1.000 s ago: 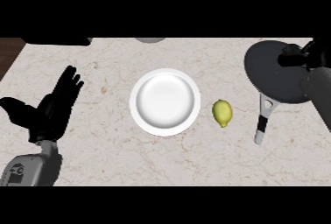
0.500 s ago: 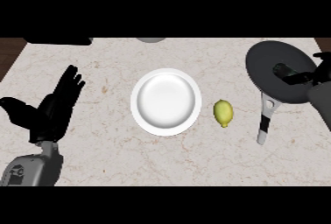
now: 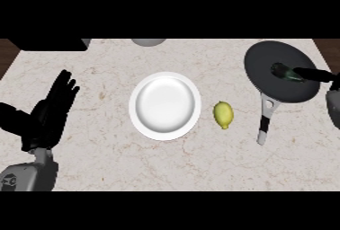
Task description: Pick the eggplant from the plate and place it in the pan
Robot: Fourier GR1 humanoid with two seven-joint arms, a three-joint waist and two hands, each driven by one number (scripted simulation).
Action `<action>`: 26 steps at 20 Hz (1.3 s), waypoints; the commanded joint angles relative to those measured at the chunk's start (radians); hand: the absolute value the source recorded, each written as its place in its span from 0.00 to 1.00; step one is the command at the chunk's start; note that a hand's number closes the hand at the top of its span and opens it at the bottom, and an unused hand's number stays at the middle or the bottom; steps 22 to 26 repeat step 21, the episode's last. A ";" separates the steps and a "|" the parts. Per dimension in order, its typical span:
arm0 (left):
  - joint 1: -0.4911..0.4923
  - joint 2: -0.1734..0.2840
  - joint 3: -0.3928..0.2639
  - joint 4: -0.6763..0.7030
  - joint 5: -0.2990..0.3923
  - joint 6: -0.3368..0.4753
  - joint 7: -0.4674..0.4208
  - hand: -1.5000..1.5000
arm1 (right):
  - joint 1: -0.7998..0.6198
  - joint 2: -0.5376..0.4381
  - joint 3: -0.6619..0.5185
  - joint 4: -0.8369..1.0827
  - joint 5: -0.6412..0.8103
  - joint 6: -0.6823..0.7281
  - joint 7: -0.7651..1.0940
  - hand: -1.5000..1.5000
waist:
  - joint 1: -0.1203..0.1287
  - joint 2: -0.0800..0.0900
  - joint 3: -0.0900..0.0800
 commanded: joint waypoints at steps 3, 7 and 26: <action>0.082 -0.010 -0.010 -0.076 -0.014 0.016 0.014 0.50 | 0.195 -0.032 -0.171 -0.220 -0.180 0.065 -0.187 0.00 | -0.036 -0.020 -0.002; 0.057 0.006 0.031 -0.031 -0.002 0.010 -0.006 0.50 | 0.330 0.025 -0.223 -0.418 -0.274 0.152 -0.269 0.00 | -0.052 -0.021 -0.004; 0.017 -0.015 0.021 -0.001 -0.018 -0.017 -0.010 0.50 | 0.962 0.075 -0.207 -1.184 -0.264 0.129 -0.148 0.00 | -0.021 -0.008 -0.004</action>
